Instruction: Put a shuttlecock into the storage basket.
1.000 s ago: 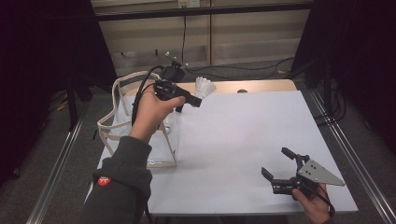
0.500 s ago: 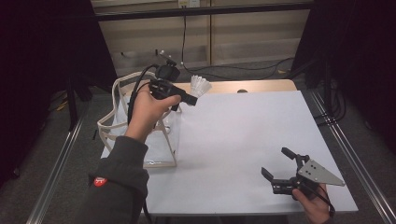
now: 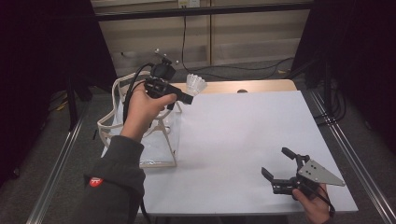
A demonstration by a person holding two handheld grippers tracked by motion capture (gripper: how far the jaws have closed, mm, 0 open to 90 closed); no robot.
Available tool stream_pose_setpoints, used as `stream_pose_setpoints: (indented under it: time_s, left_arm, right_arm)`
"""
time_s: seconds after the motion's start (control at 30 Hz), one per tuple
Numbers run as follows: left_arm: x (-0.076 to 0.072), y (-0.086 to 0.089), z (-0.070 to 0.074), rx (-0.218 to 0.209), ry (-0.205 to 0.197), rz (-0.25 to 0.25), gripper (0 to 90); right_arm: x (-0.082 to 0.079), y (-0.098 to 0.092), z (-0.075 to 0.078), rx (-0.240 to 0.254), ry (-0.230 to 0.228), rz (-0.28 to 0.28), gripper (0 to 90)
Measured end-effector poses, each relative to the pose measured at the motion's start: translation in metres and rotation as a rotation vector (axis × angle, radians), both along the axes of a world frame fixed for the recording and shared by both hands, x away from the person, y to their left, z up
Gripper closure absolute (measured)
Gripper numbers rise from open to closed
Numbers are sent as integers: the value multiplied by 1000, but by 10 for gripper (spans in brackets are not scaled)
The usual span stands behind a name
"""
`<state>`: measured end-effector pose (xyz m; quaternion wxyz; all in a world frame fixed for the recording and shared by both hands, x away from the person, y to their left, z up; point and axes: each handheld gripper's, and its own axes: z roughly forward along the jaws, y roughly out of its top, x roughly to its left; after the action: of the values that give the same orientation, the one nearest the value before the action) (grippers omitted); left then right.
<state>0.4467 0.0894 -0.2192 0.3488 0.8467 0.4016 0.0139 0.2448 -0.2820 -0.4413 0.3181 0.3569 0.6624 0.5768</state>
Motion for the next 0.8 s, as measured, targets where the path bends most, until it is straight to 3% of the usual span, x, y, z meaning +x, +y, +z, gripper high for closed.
stream_pose_setpoints:
  time_s: [0.8]
  left_arm:
    - [1, 21, 7, 15, -3, 47, 656]
  right_arm:
    - [0, 1, 0, 2, -2, 5, 24]
